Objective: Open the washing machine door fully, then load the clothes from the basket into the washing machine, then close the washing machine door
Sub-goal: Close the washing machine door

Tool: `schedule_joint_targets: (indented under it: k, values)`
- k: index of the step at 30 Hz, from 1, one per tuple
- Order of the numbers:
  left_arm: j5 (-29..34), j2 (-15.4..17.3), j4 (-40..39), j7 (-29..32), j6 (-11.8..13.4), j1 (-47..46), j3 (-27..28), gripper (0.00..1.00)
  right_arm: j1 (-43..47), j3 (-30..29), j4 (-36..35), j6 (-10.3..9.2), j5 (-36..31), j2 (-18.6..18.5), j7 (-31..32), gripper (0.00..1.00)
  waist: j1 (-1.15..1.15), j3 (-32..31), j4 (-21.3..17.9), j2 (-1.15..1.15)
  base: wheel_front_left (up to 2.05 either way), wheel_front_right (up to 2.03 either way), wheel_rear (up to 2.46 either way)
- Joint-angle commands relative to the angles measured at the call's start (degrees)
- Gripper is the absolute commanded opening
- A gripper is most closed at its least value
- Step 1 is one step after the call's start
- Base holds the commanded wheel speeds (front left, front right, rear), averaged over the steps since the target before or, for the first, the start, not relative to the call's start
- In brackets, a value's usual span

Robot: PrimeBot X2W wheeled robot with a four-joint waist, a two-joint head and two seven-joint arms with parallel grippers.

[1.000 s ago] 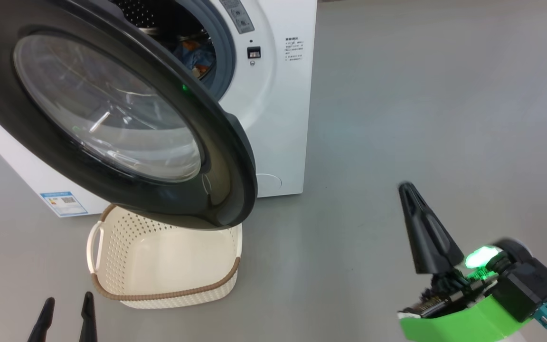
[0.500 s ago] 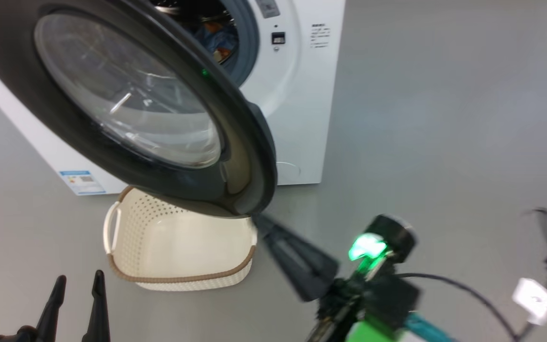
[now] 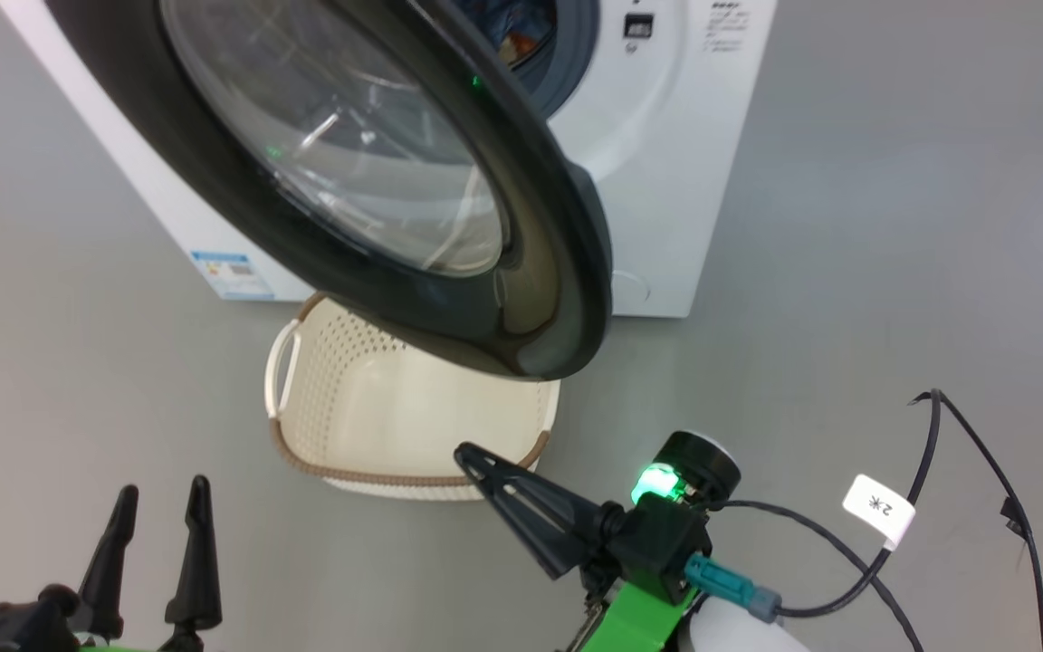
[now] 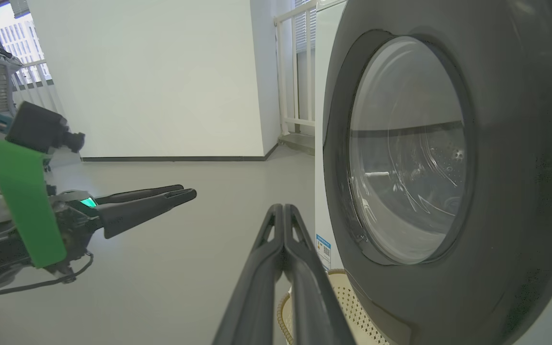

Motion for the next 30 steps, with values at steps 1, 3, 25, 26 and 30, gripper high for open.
schedule_joint_targets:
  k: [1,3,25,26,30]
  values:
    - [-1.09,1.20,-1.70,-0.36,-0.15,-2.84,1.67,1.00,-1.54,0.14,-0.32,0.09,0.72,1.02,-0.26,0.00,0.00,2.85,2.43,0.00,0.00,0.00,0.00]
    - [-1.65,1.57,-1.84,-0.36,-0.15,-3.53,1.21,1.00,-1.98,-0.72,0.79,0.09,0.69,1.02,-0.26,0.00,0.00,3.96,3.18,0.00,0.00,0.00,0.00]
    - [-6.35,3.79,-1.03,-0.36,-0.15,-8.26,-2.78,1.00,-10.50,-16.06,5.74,0.09,-0.72,1.02,-0.26,0.00,0.00,11.44,7.11,0.00,0.00,0.00,0.00]
    - [-6.50,3.86,-0.99,-0.36,-0.15,-8.40,-2.90,1.00,-10.94,-16.37,6.06,0.09,-0.68,1.02,-0.26,0.00,0.00,11.67,7.10,0.00,0.00,0.00,0.00]
    - [-7.10,4.19,-0.99,-0.36,-0.15,-9.08,-3.46,1.00,-12.92,-18.00,6.85,0.09,-0.42,1.02,-0.26,0.00,0.00,12.72,7.23,0.00,0.00,0.00,0.00]
